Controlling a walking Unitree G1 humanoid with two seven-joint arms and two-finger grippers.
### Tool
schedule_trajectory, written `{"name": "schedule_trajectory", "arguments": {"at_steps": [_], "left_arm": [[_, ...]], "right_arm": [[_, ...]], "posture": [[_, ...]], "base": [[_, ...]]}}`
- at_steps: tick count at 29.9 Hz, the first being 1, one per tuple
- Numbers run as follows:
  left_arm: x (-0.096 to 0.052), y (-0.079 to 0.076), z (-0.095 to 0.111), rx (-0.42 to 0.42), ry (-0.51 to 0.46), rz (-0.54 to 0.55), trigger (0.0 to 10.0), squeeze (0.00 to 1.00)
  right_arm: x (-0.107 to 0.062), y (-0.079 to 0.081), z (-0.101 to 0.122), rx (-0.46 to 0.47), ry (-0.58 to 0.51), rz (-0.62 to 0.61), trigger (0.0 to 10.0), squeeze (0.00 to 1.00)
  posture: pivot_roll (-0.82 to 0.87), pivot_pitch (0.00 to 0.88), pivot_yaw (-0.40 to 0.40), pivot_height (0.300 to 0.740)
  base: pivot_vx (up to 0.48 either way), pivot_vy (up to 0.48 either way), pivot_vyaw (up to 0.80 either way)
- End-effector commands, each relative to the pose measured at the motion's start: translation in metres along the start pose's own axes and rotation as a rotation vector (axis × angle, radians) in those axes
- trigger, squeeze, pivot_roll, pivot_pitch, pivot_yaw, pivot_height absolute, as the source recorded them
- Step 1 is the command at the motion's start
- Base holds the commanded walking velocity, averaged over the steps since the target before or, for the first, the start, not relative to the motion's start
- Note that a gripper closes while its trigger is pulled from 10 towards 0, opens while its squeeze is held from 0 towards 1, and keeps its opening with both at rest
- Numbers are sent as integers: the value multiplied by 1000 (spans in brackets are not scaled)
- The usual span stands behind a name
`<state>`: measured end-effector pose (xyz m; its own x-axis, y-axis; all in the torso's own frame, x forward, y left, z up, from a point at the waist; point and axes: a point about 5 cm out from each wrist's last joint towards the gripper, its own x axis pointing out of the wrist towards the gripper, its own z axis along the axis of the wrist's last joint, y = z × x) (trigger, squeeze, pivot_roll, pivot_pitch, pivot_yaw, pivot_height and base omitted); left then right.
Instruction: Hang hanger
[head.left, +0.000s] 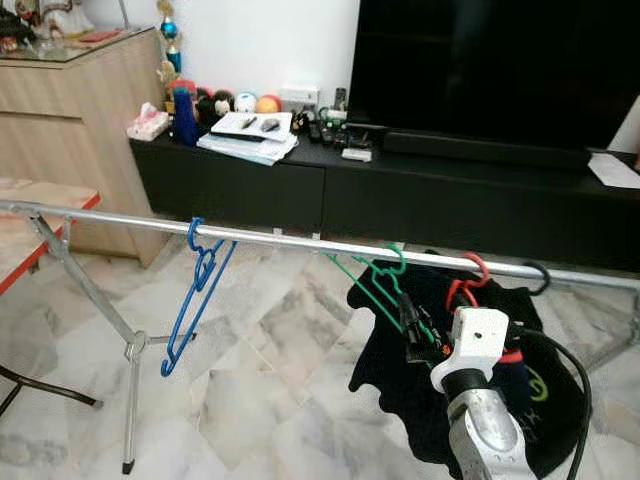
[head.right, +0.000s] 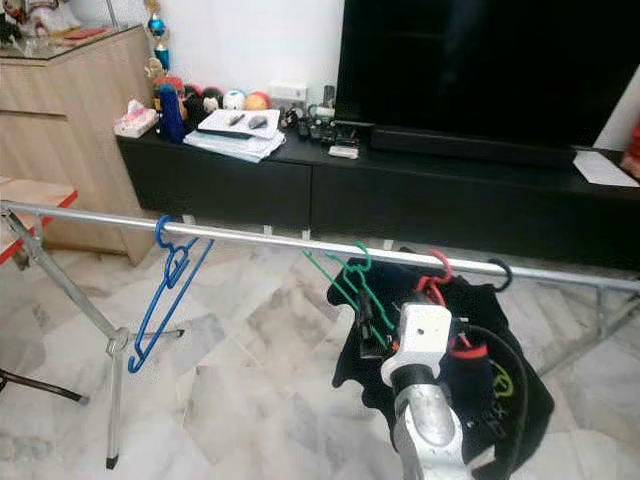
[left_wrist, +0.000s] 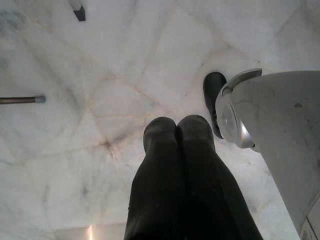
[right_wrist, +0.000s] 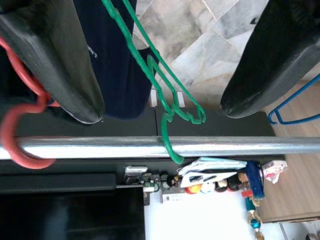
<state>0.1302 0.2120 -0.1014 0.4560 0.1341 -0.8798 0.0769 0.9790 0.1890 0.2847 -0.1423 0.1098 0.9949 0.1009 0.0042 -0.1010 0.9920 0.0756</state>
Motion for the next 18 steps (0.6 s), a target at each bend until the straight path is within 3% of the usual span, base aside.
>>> {"name": "schedule_trajectory", "arguments": {"at_steps": [1,8,18], "left_arm": [[-2,-48,4,-28,-8,-161,10000,0],[-2,-48,4,-28,-8,-161,10000,0],[-2,-47,3,-28,-9,-159,10000,0]], "right_arm": [[-1,-6,5,-13,-22,-24,10000,0],[-4,-9,3,-17,-20,-46,10000,0],[-25,-26,11,-62,-74,-129,10000,0]], "posture": [[-88,10,-84,740],[-87,13,-83,740],[-92,24,-86,740]], "base": [[345,0,0],[347,0,0],[0,0,0]]}}
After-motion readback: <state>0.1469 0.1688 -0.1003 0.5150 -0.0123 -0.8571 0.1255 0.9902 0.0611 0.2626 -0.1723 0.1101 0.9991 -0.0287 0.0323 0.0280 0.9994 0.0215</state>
